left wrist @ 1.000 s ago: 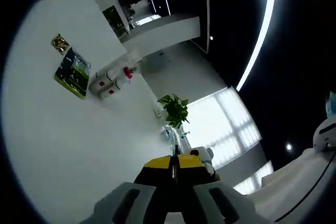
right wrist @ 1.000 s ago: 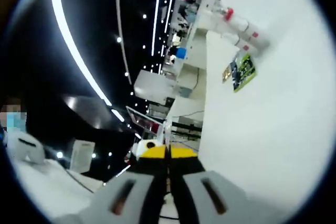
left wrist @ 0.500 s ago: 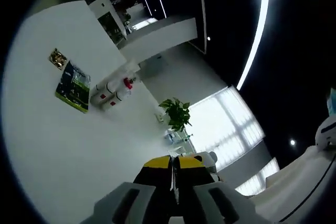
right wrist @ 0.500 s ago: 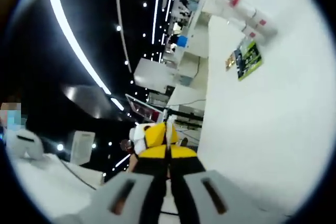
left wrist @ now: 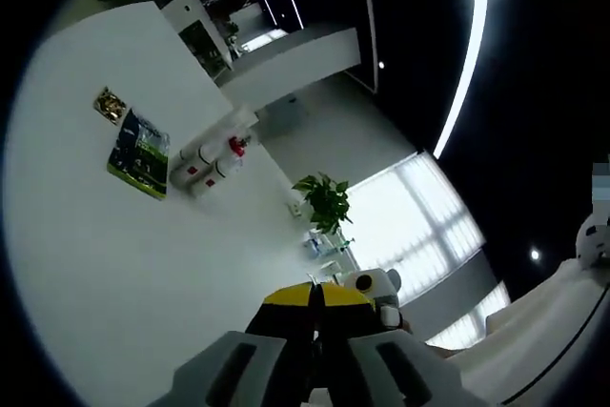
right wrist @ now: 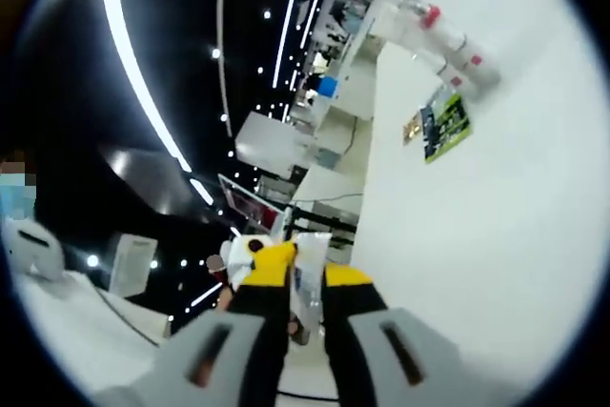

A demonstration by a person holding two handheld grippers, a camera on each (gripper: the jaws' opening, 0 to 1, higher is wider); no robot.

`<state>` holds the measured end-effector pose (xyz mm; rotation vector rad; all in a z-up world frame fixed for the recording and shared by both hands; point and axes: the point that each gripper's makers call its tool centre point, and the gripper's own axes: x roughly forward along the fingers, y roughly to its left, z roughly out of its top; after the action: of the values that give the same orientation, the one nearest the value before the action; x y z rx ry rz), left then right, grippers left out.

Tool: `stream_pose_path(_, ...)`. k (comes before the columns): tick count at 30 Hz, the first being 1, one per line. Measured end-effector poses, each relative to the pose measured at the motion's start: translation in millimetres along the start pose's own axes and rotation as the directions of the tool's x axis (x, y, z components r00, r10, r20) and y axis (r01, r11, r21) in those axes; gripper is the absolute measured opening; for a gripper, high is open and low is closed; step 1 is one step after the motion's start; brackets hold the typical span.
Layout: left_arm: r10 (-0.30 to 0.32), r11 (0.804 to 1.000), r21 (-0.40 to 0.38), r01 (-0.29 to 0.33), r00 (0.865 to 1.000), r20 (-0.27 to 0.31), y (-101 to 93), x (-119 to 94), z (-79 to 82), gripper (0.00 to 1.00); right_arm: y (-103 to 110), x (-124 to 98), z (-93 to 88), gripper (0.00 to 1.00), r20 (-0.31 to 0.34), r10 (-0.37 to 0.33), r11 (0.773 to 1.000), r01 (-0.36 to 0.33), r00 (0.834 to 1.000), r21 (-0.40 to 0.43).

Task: Arrange the skincare products in the storage area until every visible bottle or jar stands upright without overlapping.

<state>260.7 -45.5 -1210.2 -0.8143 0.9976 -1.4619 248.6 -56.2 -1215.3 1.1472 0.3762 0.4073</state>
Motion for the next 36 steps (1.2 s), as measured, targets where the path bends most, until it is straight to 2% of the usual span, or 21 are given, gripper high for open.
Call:
stream_pose_path(5,-0.010,1.000,-0.014,0.010,1.000,-0.012,-1.5,3,-4.9,0.00,-1,1,-0.8,0.10,-0.003,-0.013,1.000,0.013,1.000,-0.017)
stream_pose_path(7,-0.010,1.000,-0.014,0.010,1.000,-0.014,-1.9,4,-6.0,0.00,-3,1,-2.2,0.05,-0.010,-0.027,0.999,0.027,1.000,-0.037)
stream_pose_path(10,0.013,1.000,-0.009,-0.013,1.000,-0.023,2.9,3,-7.0,0.00,-3,2,-3.5,0.02,-0.023,-0.031,0.999,0.030,0.999,-0.044)
stream_pose_path(19,0.031,1.000,0.006,-0.031,0.999,-0.021,6.2,3,-4.7,0.00,-4,2,-2.5,0.02,-0.032,-0.034,0.999,0.033,0.999,-0.030)
stream_pose_path(22,0.041,0.999,0.001,-0.041,0.999,-0.004,8.8,2,-1.3,0.00,-7,-2,-0.4,0.02,-0.031,-0.041,0.999,0.040,0.999,-0.031)
stream_pose_path(29,0.046,0.999,-0.012,-0.046,0.999,-0.007,9.9,4,-1.9,0.00,-10,-10,3.1,0.00,-0.026,-0.048,0.998,0.047,0.999,-0.031)
stream_pose_path(33,0.037,0.999,-0.031,-0.037,0.999,0.002,10.2,7,-2.9,0.03,-10,-14,7.4,0.00,-0.006,-0.031,0.999,0.031,0.999,-0.014)
stream_pose_path(36,0.031,0.999,-0.023,-0.032,0.999,-0.032,9.4,8,-9.4,0.07,-10,-18,14.9,0.00,0.035,-0.022,1.000,0.022,0.999,0.007)
